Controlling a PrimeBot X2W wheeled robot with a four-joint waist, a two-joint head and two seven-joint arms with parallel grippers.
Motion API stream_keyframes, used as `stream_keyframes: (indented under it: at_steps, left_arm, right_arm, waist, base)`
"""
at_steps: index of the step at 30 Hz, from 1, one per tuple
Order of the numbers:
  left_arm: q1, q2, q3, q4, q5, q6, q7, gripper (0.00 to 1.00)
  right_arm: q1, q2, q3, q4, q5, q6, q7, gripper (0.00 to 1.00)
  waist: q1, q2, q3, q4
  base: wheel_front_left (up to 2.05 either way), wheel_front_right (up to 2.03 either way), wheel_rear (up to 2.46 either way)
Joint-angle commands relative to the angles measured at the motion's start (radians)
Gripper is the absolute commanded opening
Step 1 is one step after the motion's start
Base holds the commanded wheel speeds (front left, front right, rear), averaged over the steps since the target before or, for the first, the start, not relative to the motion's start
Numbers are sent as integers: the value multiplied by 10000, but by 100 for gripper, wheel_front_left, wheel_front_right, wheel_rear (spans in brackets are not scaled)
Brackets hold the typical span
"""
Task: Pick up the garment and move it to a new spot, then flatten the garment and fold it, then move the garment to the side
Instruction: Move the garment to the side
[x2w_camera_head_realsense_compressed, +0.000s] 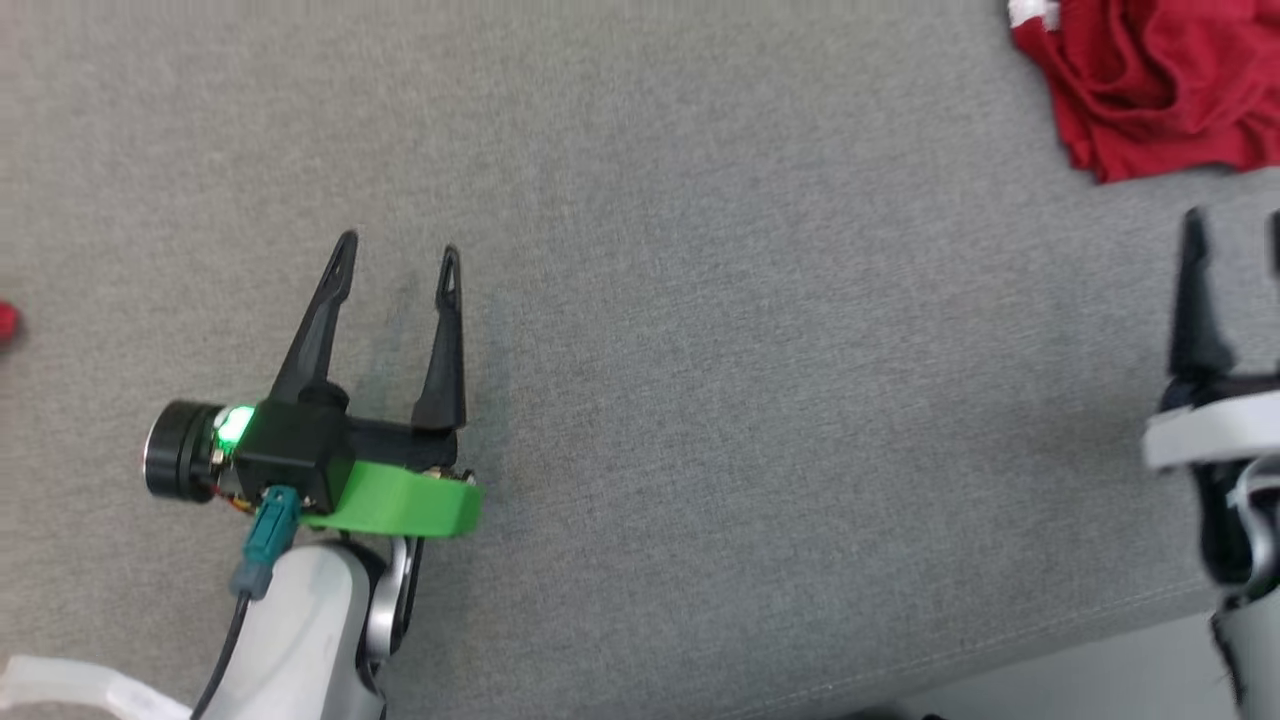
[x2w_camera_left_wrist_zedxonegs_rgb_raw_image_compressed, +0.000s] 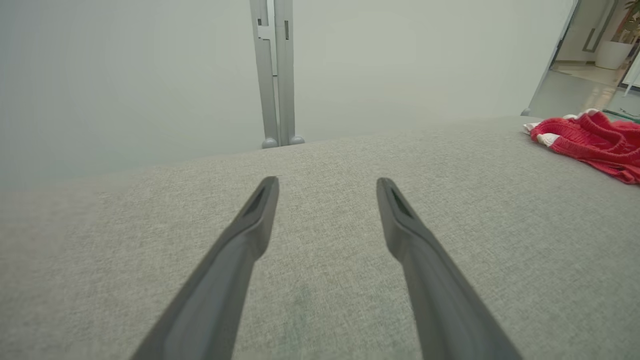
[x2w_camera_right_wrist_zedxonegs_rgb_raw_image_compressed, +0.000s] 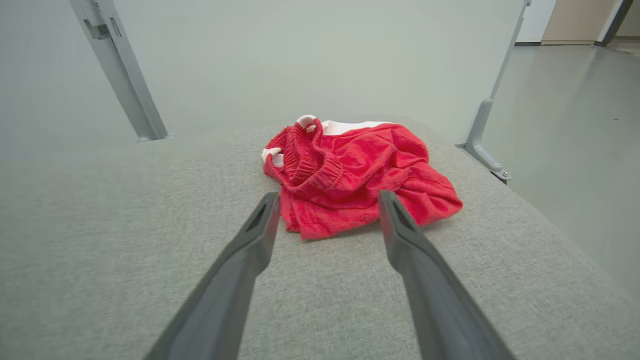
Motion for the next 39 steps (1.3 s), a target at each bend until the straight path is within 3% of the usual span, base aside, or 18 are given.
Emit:
stream_keyframes:
  at_steps: [1,9,18,27,39]
  left_arm:
    - [298,-9,84,47,-135,97,-61,100]
    - [1135,-167,539,349,-611,428,-168,100]
    - [1834,-123,817,746,-799,498,-246,100]
    - [2598,186,807,971,-817,297,-243,100]
    - [2764,295,742,1110,-894,182,-248,100]
  right_arm:
    - [359,136,146,-280,-117,-10,57,100]
    - [1747,1195,898,-1942,-576,-10,554,100]
    - [2632,1700,1170,-2603,-960,-8,1061,100]
    - [3447,1836,1151,-2918,-1187,-7,1492,100]
    - [3920,1857,1124,-3258,-1355,-7,1801,100]
  waist:
    - [-1,0,-1132,-87]
    - [-1,0,-2068,664]
    - [-1,0,-2967,1639]
    - [-1,0,-3845,1701]
    - [-1,0,-4067,1546]
  base:
    - [0,0,0]
    - [0,0,0]
    - [0,0,0]
    - [0,0,0]
    - [0,0,0]
